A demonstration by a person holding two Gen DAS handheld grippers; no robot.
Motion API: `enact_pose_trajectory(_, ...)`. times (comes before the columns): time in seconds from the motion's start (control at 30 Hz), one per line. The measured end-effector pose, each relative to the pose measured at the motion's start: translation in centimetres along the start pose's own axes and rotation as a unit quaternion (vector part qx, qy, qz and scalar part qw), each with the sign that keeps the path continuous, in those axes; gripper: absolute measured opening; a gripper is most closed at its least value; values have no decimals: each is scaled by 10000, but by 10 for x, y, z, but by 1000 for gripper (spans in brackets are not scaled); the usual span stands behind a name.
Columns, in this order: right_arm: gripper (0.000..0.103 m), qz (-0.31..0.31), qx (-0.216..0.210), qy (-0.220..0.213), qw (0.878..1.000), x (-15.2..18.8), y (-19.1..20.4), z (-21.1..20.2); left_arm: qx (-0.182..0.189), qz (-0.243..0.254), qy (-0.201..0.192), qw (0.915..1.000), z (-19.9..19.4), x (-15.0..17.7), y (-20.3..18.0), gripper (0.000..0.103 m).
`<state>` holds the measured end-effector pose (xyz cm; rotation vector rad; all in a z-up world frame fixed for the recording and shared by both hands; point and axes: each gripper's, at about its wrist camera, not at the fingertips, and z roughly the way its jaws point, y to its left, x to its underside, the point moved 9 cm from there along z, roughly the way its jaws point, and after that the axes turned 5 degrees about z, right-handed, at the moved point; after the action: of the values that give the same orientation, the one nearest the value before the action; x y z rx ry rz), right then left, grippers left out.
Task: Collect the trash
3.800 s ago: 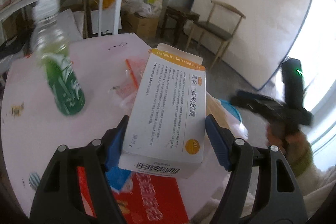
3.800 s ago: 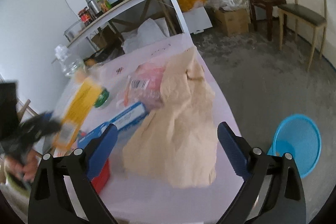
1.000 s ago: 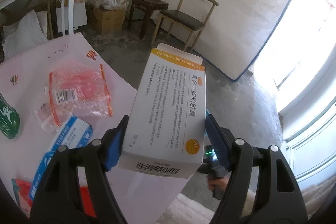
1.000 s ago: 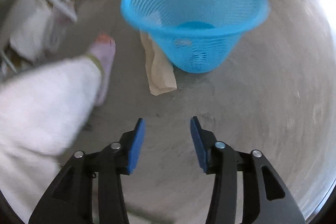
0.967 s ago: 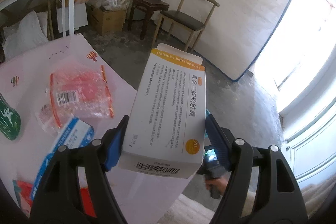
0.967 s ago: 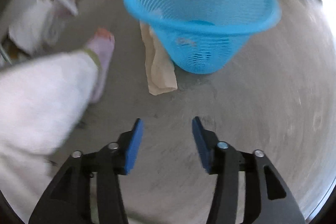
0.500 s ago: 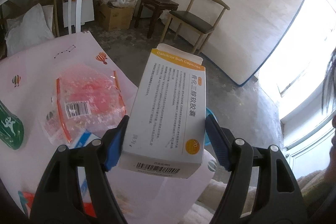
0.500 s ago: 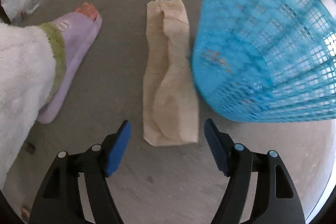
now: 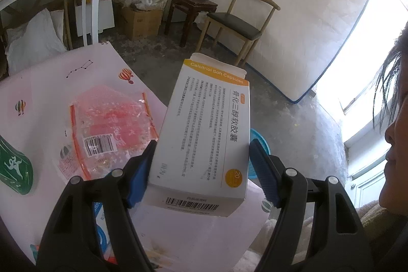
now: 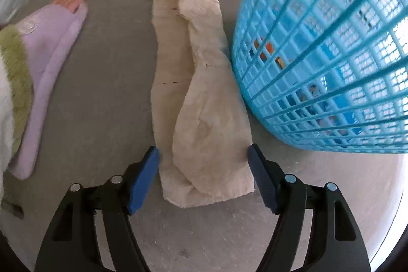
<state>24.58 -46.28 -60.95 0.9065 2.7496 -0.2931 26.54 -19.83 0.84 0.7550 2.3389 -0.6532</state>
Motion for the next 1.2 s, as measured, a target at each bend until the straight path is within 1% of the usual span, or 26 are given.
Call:
enact_pose_trajectory(0.07, 71, 183, -128, 54, 9997, -5, -7, 4, 27, -22, 20, 10000, 1, 0, 0, 69)
enact_pose_trajectory(0.17, 69, 139, -200, 134, 9996, -11, -11, 8, 75, -52, 24, 10000, 3, -1, 0, 69)
enact_pose_trajectory(0.27, 43, 117, -431, 286, 9986, -10, -13, 7, 91, -109, 14, 9999, 3, -1, 0, 69)
enact_pose_trajectory(0.33, 11, 48, -427, 332, 9985, -7, -11, 0, 114, -115, -14, 9999, 1, -1, -1, 69)
enact_pose_trajectory(0.37, 5, 20, -380, 403, 9985, -5, -12, 0, 107, -99, -29, 9999, 0, -1, -2, 69)
enact_pose_trajectory(0.47, 3, 62, -364, 527, 9979, 3, -11, -1, 101, -32, -104, 9999, -6, 0, -6, 69)
enact_pose_trajectory(0.53, 2, 143, -421, 531, 9976, 6, -16, -9, 113, 4, -181, 9998, -13, 0, -9, 69)
enact_pose_trajectory(0.63, 2, 239, -654, 399, 9968, 12, -20, -41, 114, 36, -301, 9995, -22, 1, -14, 69)
enact_pose_trajectory(0.7, 2, 212, -820, 220, 9962, 12, -27, -69, 136, 9, -358, 9993, -25, 3, -16, 69)
enact_pose_trajectory(0.77, 2, 210, -1026, -29, 9945, 10, -40, -108, 212, -73, -386, 9990, -25, 8, -19, 69)
enact_pose_trajectory(0.8, 2, 229, -1149, -197, 9929, 9, -48, -134, 261, -132, -401, 9988, -25, 11, -21, 69)
enact_pose_trajectory(0.83, 2, 240, -1205, -297, 9920, 6, -54, -148, 306, -180, -416, 9985, -24, 14, -23, 69)
enact_pose_trajectory(0.9, 2, 261, -1337, -699, 9882, -8, -78, -197, 394, -248, -448, 9979, -23, 20, -30, 69)
enact_pose_trajectory(0.93, 2, 258, -1345, -844, 9870, -3, -79, -217, 396, -251, -471, 9978, -22, 23, -33, 69)
enact_pose_trajectory(0.97, 2, 226, -1371, -1078, 9844, -17, -92, -240, 411, -235, -505, 9976, -23, 26, -37, 69)
enact_pose_trajectory(1.0, 2, 183, -1384, -1209, 9828, -22, -98, -257, 430, -231, -528, 9974, -23, 28, -40, 69)
enact_pose_trajectory(1.03, 2, 105, -1426, -1332, 9807, -36, -107, -270, 471, -240, -557, 9970, -23, 29, -43, 69)
enact_pose_trajectory(1.1, 2, 43, -1438, -1453, 9789, -59, -118, -287, 596, -234, -628, 9960, -24, 33, -51, 69)
enact_pose_trajectory(1.17, 2, 35, -1426, -1522, 9780, -79, -128, -301, 580, -211, -658, 9959, -22, 36, -57, 69)
enact_pose_trajectory(1.2, 2, 23, -1411, -1575, 9774, -81, -129, -310, 618, -203, -699, 9954, -22, 37, -62, 69)
